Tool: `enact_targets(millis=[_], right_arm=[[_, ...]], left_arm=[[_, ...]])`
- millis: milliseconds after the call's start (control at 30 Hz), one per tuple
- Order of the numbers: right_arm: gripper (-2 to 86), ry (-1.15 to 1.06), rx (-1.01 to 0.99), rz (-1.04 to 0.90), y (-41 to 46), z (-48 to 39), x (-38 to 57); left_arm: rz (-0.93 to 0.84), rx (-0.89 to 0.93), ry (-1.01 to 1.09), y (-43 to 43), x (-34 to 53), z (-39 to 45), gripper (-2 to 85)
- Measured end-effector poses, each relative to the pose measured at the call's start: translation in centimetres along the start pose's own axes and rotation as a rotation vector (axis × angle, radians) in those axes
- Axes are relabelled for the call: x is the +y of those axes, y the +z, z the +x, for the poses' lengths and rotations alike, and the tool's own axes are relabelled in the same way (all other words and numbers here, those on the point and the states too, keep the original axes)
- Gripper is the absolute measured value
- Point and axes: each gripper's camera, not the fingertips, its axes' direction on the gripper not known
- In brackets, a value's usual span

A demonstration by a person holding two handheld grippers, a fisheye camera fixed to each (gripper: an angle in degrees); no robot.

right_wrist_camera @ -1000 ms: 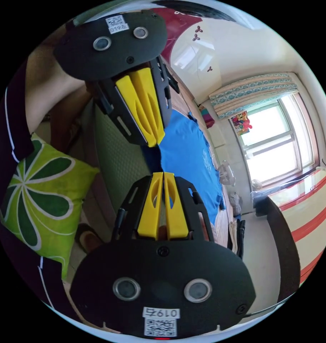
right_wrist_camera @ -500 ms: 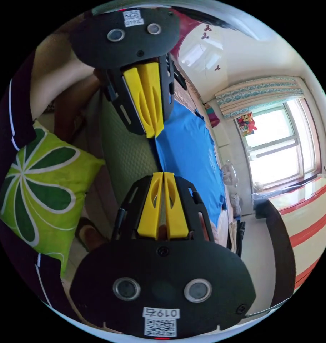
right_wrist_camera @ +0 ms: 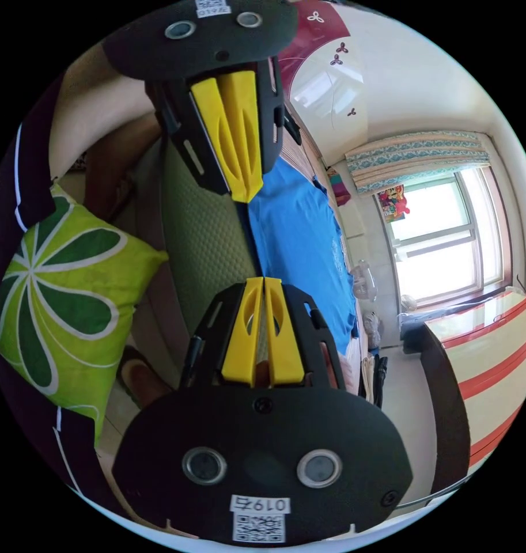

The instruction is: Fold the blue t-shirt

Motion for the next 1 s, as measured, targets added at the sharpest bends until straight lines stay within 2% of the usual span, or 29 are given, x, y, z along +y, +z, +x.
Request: enact_targets(millis=[100,467,1000], right_arm=[[-0.9,0.016,-0.012,0.007,0.1,0.2,0.2],[-0.9,0.041,-0.029,0.006,0.8,1.0,-0.1],[-1.0,0.054,-0.032,0.002,2.1,1.7,-1.2]], left_arm=[[-0.02,-0.048,-0.025,-0.3,1.2,-0.5,0.7],[-0.026,0.057,-0.059,1.1,1.5,-2.6,0.7],[-0.048,0.065,-0.028,2.3,0.1,-3.9,0.5]])
